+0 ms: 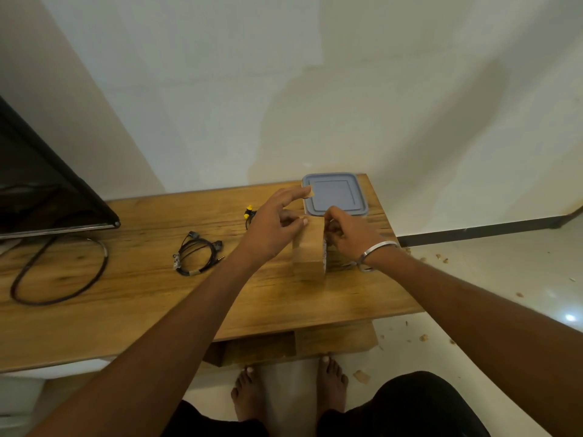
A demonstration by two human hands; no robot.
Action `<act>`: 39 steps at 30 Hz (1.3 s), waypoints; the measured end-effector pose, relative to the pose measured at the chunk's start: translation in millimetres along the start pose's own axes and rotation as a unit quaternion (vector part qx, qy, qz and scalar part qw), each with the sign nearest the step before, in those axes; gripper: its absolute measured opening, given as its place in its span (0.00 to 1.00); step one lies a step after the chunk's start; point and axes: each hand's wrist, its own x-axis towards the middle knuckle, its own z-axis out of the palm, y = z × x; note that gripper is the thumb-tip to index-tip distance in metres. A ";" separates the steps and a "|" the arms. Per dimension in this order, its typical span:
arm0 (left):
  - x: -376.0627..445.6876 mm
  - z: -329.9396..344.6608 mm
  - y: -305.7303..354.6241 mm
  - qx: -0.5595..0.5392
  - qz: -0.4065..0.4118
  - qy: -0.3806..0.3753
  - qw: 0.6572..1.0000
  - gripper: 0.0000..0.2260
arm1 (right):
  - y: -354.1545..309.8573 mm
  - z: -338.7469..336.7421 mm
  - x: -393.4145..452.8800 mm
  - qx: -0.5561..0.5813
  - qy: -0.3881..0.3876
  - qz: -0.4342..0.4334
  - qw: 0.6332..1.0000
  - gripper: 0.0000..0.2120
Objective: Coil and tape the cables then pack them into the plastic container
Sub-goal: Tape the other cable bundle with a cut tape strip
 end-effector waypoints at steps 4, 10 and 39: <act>-6.9 2.5 -7.9 -0.016 -0.021 0.020 0.999 0.22 | -4.0 -7.0 1.5 -0.041 -0.012 -0.029 0.999 0.10; -18.5 25.8 -27.5 -0.046 -0.042 0.049 0.997 0.25 | 3.0 -19.1 1.4 -0.154 -0.044 -0.044 0.986 0.08; -59.1 -10.2 -34.4 -0.116 -0.089 0.093 0.985 0.36 | -59.8 -1.9 13.0 0.056 0.061 -0.013 0.997 0.10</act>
